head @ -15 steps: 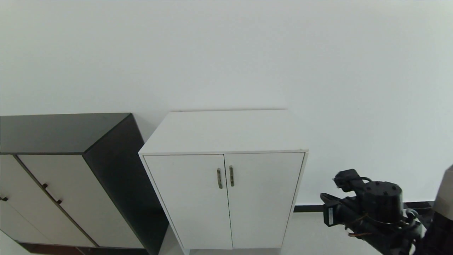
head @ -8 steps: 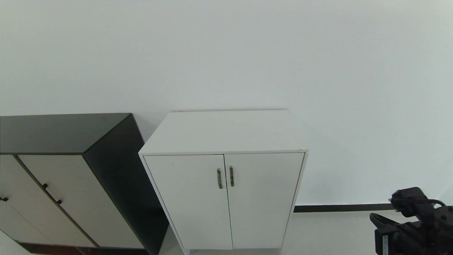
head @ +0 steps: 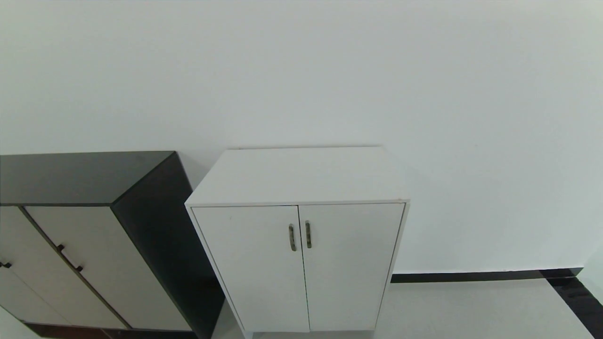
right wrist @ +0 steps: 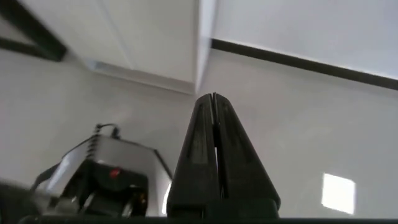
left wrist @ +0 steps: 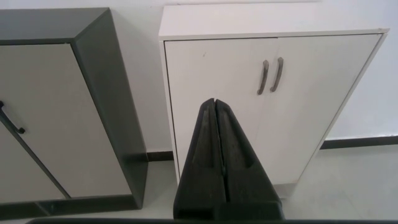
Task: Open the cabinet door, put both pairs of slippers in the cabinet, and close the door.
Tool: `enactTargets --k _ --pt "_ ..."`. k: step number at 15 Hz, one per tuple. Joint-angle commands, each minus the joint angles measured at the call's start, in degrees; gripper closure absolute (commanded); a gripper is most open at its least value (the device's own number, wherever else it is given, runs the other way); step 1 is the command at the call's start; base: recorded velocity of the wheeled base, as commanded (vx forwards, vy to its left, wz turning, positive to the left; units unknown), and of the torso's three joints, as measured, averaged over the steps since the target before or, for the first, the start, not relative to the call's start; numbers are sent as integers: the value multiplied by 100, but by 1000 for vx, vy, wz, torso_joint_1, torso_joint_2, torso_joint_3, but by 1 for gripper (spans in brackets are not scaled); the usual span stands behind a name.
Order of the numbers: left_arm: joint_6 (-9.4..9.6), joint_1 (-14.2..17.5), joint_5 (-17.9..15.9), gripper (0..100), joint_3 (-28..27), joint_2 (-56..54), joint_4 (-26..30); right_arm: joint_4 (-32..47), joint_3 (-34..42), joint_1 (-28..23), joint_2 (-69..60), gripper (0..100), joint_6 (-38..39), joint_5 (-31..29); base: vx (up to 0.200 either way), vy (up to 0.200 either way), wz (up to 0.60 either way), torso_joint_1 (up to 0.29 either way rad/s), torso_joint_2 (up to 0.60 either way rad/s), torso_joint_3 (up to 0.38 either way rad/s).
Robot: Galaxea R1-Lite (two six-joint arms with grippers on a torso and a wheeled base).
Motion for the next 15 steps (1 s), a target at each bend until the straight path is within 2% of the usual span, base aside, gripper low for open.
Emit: enactTargets --k 1,3,6,8,11,13,15 --pt "2 1 1 100 0 5 0 1029 -18 -11 -1734 100 -168 959 0 0 0 0 0 0" --pt "2 1 1 100 0 5 0 1038 -18 24 -1707 100 -185 976 0 0 0 0 0 0" --pt "-7 1 1 100 0 5 0 1161 -9 -143 -1549 100 -625 967 0 0 0 0 0 0" --pt "-7 1 1 100 0 5 0 1170 0 -846 -1558 100 -572 897 0 0 0 0 0 0" --pt "-7 1 1 100 0 5 0 1170 -9 -2200 -2516 100 -590 879 0 0 0 0 0 0" --pt "-7 1 1 100 0 5 0 1170 -9 -2797 -2973 100 -590 879 0 0 0 0 0 0" --pt "-7 1 1 100 0 5 0 1170 0 -2903 -3430 100 -590 879 0 0 0 0 0 0"
